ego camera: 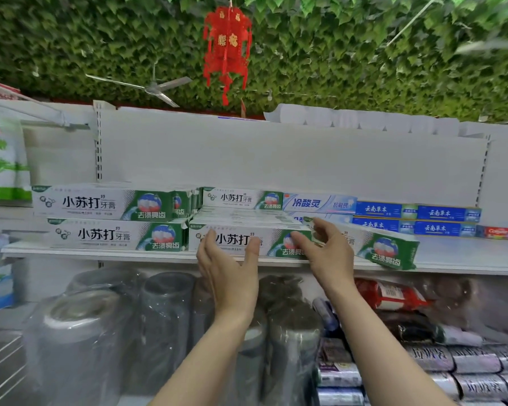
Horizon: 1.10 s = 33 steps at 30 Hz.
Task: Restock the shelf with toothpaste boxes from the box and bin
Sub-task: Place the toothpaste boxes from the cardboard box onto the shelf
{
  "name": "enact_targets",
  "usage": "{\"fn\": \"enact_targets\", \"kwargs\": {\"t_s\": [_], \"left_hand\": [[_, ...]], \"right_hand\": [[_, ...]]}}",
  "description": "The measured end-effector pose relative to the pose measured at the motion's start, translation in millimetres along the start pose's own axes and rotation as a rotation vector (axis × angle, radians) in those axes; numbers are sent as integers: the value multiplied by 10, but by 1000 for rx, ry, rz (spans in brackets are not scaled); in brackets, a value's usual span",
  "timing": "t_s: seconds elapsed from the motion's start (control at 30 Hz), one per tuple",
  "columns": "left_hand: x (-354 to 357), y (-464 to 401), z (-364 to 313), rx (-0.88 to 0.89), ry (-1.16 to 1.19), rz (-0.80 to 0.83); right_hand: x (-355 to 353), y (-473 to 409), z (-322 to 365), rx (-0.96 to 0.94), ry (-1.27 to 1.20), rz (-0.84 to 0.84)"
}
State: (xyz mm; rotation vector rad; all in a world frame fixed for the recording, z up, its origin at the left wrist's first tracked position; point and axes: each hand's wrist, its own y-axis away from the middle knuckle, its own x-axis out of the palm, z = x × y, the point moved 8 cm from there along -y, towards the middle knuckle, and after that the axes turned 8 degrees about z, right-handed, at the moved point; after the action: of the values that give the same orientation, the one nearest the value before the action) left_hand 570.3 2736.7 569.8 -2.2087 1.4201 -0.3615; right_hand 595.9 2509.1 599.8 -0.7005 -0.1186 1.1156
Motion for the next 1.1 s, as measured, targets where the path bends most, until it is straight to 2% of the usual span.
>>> {"fn": "enact_targets", "kwargs": {"t_s": [0.07,0.13,0.53,0.67,0.8,0.9,1.0,1.1], "left_hand": [[23,-5,14,-5,-12,10],[38,2,8,8,-23,0],[270,94,-89,-73,-80,26],[489,312,-413,67,-7,60],[830,439,-529,73,166,176],[1073,524,-534,21,243,252],[1272,624,-545,-6,282,330],[1362,693,-522,-46,265,351]], "right_hand": [[-119,187,70,-26,-23,-174],[-139,341,98,-34,-57,-246],[-64,380,-11,27,-111,-169],[-205,436,49,-13,-149,-145],[-594,507,118,-80,-171,-206],[-969,538,59,-112,-165,-340],[-1309,507,-122,-87,40,-480],[-1451,385,-359,49,95,-389]]}}
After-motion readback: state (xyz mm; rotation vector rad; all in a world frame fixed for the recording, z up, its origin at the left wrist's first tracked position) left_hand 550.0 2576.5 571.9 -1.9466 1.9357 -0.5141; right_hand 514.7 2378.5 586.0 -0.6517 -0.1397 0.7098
